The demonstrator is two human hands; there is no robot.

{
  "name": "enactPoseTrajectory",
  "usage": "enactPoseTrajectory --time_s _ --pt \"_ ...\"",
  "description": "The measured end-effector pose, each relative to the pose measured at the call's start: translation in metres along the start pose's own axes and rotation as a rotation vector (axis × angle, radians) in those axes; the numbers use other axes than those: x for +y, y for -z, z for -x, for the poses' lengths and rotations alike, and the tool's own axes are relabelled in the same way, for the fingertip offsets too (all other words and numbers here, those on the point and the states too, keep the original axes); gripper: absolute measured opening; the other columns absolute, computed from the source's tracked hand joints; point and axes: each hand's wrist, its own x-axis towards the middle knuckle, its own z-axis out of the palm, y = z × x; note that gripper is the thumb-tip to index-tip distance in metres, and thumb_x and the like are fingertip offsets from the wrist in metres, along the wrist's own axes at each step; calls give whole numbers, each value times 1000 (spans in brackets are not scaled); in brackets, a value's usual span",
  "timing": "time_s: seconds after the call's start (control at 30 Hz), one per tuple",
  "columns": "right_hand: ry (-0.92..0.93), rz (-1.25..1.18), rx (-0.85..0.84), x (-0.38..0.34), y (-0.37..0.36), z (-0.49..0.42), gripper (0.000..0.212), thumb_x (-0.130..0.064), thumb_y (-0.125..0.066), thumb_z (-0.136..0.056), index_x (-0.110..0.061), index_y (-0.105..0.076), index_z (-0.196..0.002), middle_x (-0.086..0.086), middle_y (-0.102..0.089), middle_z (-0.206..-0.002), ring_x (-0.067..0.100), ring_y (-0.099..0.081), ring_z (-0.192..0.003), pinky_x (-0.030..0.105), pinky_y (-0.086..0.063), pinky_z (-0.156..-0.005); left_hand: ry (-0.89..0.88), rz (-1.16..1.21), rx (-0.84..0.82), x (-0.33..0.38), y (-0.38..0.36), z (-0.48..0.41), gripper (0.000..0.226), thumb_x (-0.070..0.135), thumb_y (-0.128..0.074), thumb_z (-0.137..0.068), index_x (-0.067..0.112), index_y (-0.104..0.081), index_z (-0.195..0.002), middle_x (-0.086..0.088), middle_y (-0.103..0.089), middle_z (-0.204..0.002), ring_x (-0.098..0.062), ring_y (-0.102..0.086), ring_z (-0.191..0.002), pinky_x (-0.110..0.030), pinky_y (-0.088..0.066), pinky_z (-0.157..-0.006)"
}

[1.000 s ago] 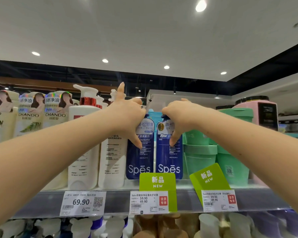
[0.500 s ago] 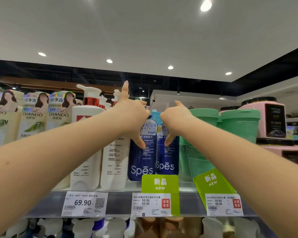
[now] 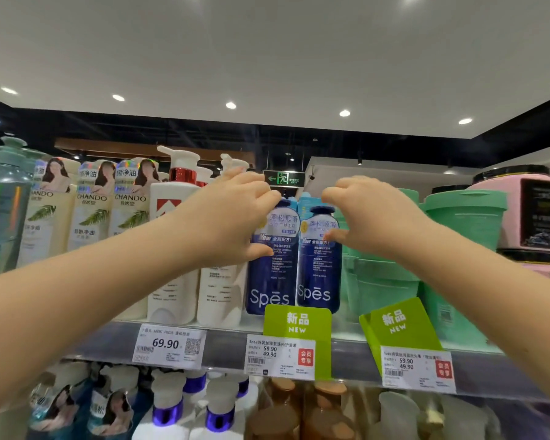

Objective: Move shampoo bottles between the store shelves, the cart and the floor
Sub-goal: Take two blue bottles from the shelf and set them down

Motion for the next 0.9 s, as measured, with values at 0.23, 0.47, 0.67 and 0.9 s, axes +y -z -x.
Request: enactPoseTrajectory --time_s 0.23,0.47,0.67,0.9 --pt "74 -340 175 -21 -6 39 33 -37 -67 -82 -20 -62 -110 0 -61 -104 24 -59 -91 36 -49 -76 -4 86 107 -3 0 74 39 50 -52 -81 17 -66 -98 6 -63 -78 -13 -60 -65 -30 -54 -48" --pt "181 -609 219 -101 -15 53 27 -33 -76 -73 -15 -68 -91 -10 -51 -76 4 -42 -59 26 -41 -58 58 140 44 -14 -4 151 42 55 -43 -81 22 -67 -89 10 -63 -68 -11 -59 -52 -30 -50 -39" --pt "219 -711 75 -193 -9 53 23 -41 -67 -78 -27 -65 -95 -17 -51 -77 -9 -39 -64 23 -43 -64 117 182 15 -56 -16 228 42 55 -43 -78 21 -66 -82 9 -60 -63 -15 -58 -52 -31 -48 -40" --pt "137 -792 -130 -339 -30 71 19 -35 -72 -79 -25 -56 -81 -13 -49 -69 7 -45 -64 26 -38 -60 96 380 -97 -105 -66 340 35 55 -52 -77 23 -65 -80 10 -54 -60 -22 -61 -57 -29 -47 -48"
